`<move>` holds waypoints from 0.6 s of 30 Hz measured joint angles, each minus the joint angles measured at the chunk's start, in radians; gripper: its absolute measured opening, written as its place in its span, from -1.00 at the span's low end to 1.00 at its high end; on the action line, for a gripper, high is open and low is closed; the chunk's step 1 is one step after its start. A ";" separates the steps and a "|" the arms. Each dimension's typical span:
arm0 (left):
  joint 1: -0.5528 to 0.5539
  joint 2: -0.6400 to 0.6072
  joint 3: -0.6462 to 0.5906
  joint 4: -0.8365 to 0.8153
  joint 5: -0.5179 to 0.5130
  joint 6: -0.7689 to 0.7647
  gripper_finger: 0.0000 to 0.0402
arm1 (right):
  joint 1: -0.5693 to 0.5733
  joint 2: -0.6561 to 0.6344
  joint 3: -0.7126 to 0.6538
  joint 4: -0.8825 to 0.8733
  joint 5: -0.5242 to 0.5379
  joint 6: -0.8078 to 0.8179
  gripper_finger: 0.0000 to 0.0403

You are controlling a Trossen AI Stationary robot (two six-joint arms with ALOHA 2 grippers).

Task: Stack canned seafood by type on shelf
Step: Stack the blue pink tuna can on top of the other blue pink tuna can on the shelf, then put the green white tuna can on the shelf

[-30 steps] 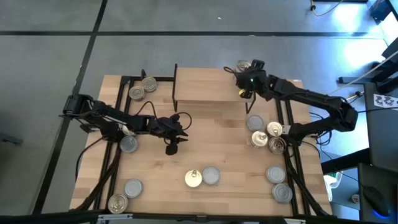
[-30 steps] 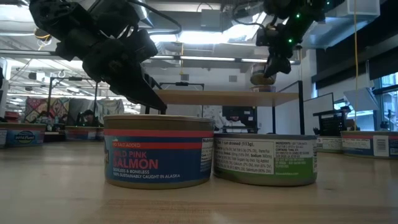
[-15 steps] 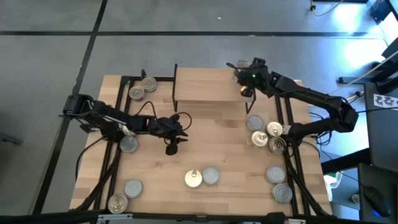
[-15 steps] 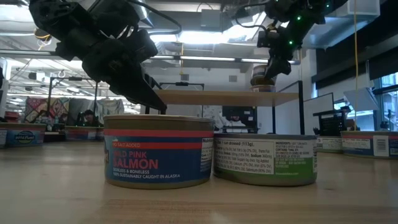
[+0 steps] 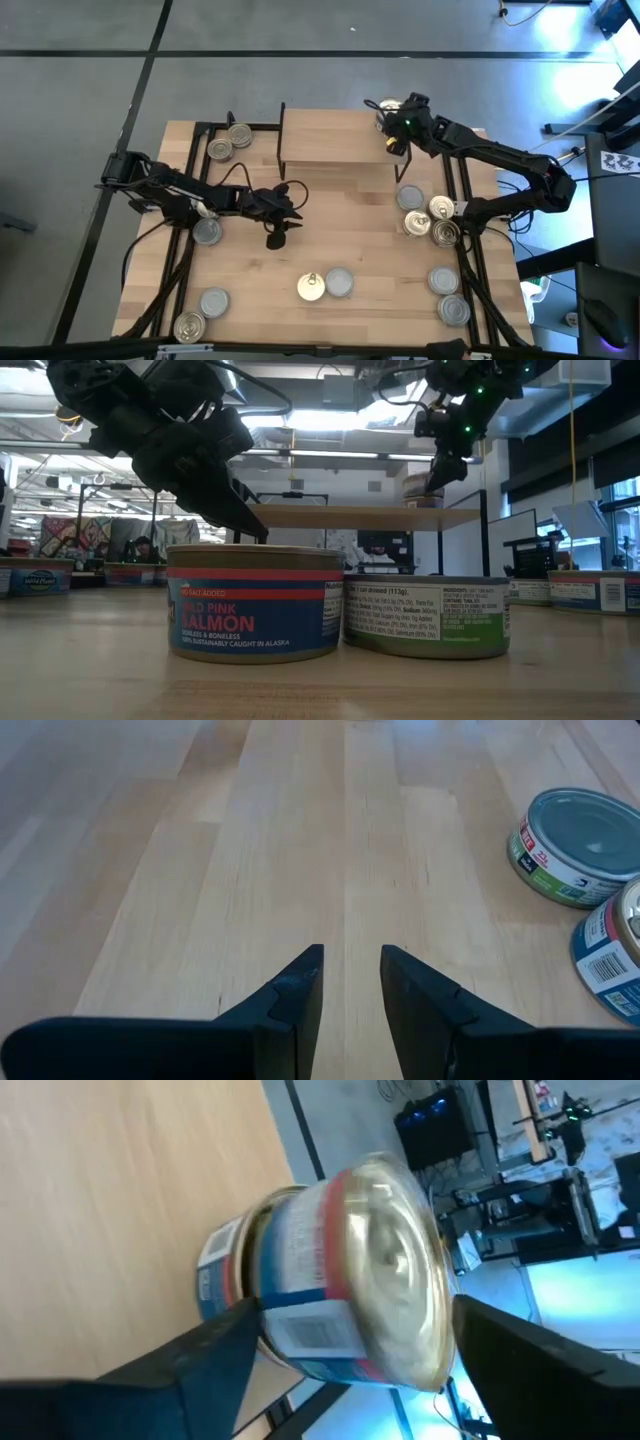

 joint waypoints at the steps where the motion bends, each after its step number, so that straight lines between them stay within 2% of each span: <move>1: 0.000 0.000 0.000 0.000 0.000 -0.001 -0.50 | 0.001 0.000 0.000 0.001 -0.001 0.000 0.67; 5: 0.000 0.000 0.000 0.000 0.000 -0.002 -0.50 | 0.018 0.000 0.000 0.000 -0.029 0.000 0.72; 9: 0.000 0.000 0.000 0.000 0.000 -0.002 -0.50 | 0.070 -0.016 0.000 -0.011 -0.016 0.000 0.69; 13: 0.000 0.000 0.000 0.000 0.000 0.003 -0.50 | 0.188 -0.069 0.000 -0.012 -0.021 0.075 0.60; 18: 0.000 0.000 0.000 0.000 0.000 0.028 -0.50 | 0.382 -0.108 0.000 -0.036 -0.143 0.277 0.51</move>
